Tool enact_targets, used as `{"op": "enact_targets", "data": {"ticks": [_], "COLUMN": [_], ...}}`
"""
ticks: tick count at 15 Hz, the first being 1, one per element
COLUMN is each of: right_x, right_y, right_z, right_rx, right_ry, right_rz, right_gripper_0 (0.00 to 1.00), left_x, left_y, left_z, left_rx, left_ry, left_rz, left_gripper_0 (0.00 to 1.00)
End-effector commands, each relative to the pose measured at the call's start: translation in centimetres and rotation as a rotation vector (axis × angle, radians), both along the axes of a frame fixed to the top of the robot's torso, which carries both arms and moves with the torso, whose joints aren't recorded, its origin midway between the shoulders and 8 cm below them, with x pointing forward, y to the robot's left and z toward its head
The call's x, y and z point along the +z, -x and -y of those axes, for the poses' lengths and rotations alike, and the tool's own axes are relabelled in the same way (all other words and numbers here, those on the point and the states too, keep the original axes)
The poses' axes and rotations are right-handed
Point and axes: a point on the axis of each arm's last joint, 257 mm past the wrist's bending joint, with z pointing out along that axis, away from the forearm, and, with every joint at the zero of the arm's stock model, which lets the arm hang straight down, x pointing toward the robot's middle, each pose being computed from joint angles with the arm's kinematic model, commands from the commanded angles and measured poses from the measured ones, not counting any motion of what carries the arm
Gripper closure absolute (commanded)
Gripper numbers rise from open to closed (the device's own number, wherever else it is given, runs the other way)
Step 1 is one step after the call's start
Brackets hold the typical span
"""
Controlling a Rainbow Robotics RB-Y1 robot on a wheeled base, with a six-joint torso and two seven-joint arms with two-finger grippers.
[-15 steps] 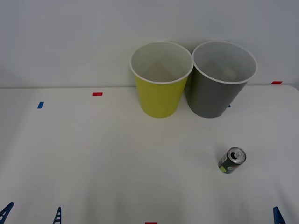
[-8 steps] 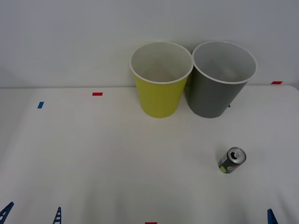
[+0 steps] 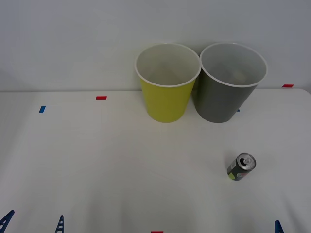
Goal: Put cans in the gray bin and PET bottles in the light green bin.
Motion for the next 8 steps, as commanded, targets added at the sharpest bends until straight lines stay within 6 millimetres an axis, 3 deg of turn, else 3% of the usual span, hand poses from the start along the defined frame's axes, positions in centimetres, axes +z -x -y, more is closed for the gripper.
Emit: {"op": "enact_targets", "data": {"ticks": [1, 8], "right_x": [-0.4, -1.8], "right_y": [-0.1, -3.4], "right_z": [-1.1, -3.2], "right_rx": [0.023, 0.056], "right_ry": [0.043, 0.051], "right_rz": [0.001, 0.001], "right_gripper_0": [0.00, 0.00], "left_x": [0.0, 0.0], "left_y": [0.0, 0.0], "left_z": [0.0, 0.0], "left_rx": [0.000, 0.000], "left_ry": [0.000, 0.000], "left_rz": [0.000, 0.000], "left_gripper_0": [0.00, 0.00]}}
